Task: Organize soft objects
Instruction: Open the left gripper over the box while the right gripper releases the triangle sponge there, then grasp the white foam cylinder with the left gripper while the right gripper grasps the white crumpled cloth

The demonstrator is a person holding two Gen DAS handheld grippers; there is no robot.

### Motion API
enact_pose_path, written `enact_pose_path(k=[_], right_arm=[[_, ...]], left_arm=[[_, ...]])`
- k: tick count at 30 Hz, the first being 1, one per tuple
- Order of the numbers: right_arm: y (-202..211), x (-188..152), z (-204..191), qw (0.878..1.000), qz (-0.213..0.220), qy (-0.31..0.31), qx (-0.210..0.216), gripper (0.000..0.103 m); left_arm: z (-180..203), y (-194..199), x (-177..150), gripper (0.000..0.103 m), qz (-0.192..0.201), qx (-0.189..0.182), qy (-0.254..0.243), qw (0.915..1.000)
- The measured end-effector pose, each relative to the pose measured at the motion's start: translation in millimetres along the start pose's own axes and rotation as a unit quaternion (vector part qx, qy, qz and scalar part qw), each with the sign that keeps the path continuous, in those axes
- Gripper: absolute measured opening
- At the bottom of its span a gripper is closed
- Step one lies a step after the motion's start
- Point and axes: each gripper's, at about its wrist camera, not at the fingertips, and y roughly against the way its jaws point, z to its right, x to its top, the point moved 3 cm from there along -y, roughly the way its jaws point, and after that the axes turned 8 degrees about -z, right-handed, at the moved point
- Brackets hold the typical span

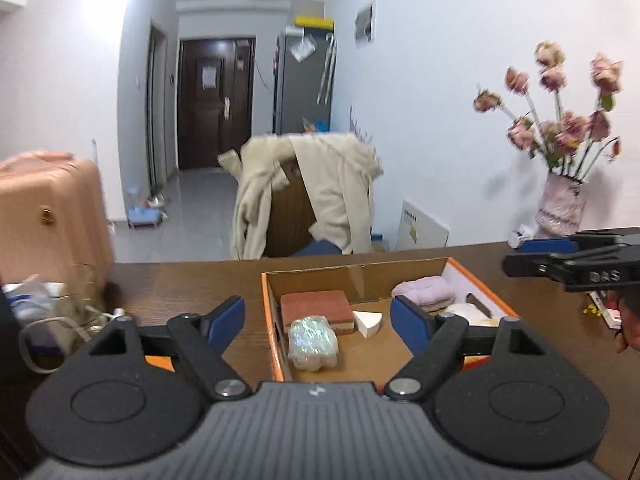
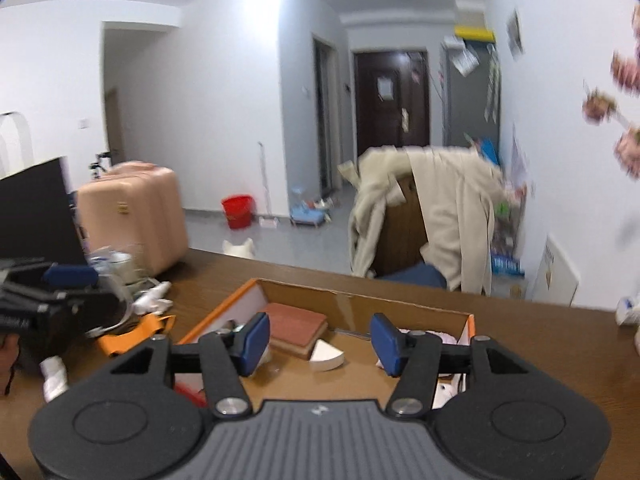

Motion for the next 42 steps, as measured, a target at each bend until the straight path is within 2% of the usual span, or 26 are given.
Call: enact_pose_path(k=[4, 7, 9, 14, 17, 19, 21, 24, 26, 28, 32, 34, 36, 37, 38, 39, 40, 42], right_arm=[[57.1, -36.0, -28.1, 0.999, 0.021, 0.037, 0.016, 0.062], [85.2, -72.7, -46.9, 0.998, 0.027, 0.040, 0.035, 0.067], [94.2, -98.2, -57.5, 0.998, 0.026, 0.030, 0.044, 0.074], [99.0, -160.7, -79.5, 0.999, -0.009, -0.020, 0.032, 0.074], [93.1, -190.9, -91.2, 0.995, -0.039, -0.065, 0.062, 0.074], [83.8, -206.7, -101.6, 0.993, -0.061, -0.078, 0.064, 0.074], [73.5, -213.8, -112.9, 0.993, -0.081, -0.075, 0.053, 0.074], [59.6, -210.3, -132.6, 0.993, -0.083, -0.064, 0.051, 0.073], [48.6, -202.4, -144.5, 0.994, -0.082, -0.054, 0.054, 0.072], [31.6, -195.7, -156.4, 0.994, -0.086, -0.045, 0.052, 0.064], [-4.2, -185.7, -173.5, 0.994, -0.101, -0.041, 0.012, 0.057], [-13.9, -182.9, -176.4, 0.993, -0.104, -0.045, -0.012, 0.057], [-22.3, -179.7, -179.5, 0.993, -0.105, -0.045, -0.025, 0.056], [-25.9, -178.8, -180.6, 0.993, -0.106, -0.042, -0.029, 0.056], [-30.0, -178.0, -182.1, 0.993, -0.109, -0.035, -0.033, 0.054], [-33.9, -178.1, -183.4, 0.992, -0.114, -0.026, -0.036, 0.047], [-37.6, -178.4, -184.9, 0.992, -0.121, -0.020, -0.035, 0.039], [-42.6, -179.6, -186.8, 0.991, -0.125, -0.019, -0.030, 0.036]], left_arm=[[8.6, 53.9, -33.1, 0.086, 0.022, 0.014, 0.011, 0.9996], [10.8, 81.2, -68.3, 0.090, 0.021, 0.015, 0.029, 0.9992], [9.1, 94.2, -95.9, 0.091, 0.013, 0.014, 0.044, 0.9988], [-0.6, 111.7, -162.6, 0.094, -0.012, 0.004, 0.089, 0.9960], [-4.6, 106.0, -182.1, 0.094, -0.039, 0.010, 0.086, 0.9954], [-8.7, 98.3, -183.4, 0.094, -0.049, 0.015, 0.085, 0.9951], [-9.8, 90.4, -182.1, 0.094, -0.048, 0.003, 0.087, 0.9951], [-9.0, 68.0, -168.6, 0.094, -0.052, -0.020, 0.078, 0.9954], [-4.1, 45.6, -157.0, 0.094, -0.054, -0.044, 0.057, 0.9959], [-2.2, 17.2, -144.8, 0.094, -0.066, -0.066, 0.048, 0.9944], [-2.0, -41.4, -135.2, 0.093, -0.106, -0.065, 0.027, 0.9918], [-4.2, -55.7, -138.5, 0.088, -0.110, -0.070, 0.023, 0.9913], [-14.4, -66.0, -145.4, 0.066, -0.121, -0.087, 0.051, 0.9875], [-21.0, -68.9, -149.0, 0.062, -0.130, -0.106, 0.071, 0.9833], [-23.4, -67.6, -149.3, 0.050, -0.132, -0.120, 0.089, 0.9800], [-26.6, -63.9, -148.4, 0.042, -0.126, -0.125, 0.094, 0.9796], [-26.6, -58.6, -147.2, 0.042, -0.113, -0.125, 0.090, 0.9816], [-26.0, -50.9, -147.2, 0.039, -0.098, -0.118, 0.080, 0.9850]])
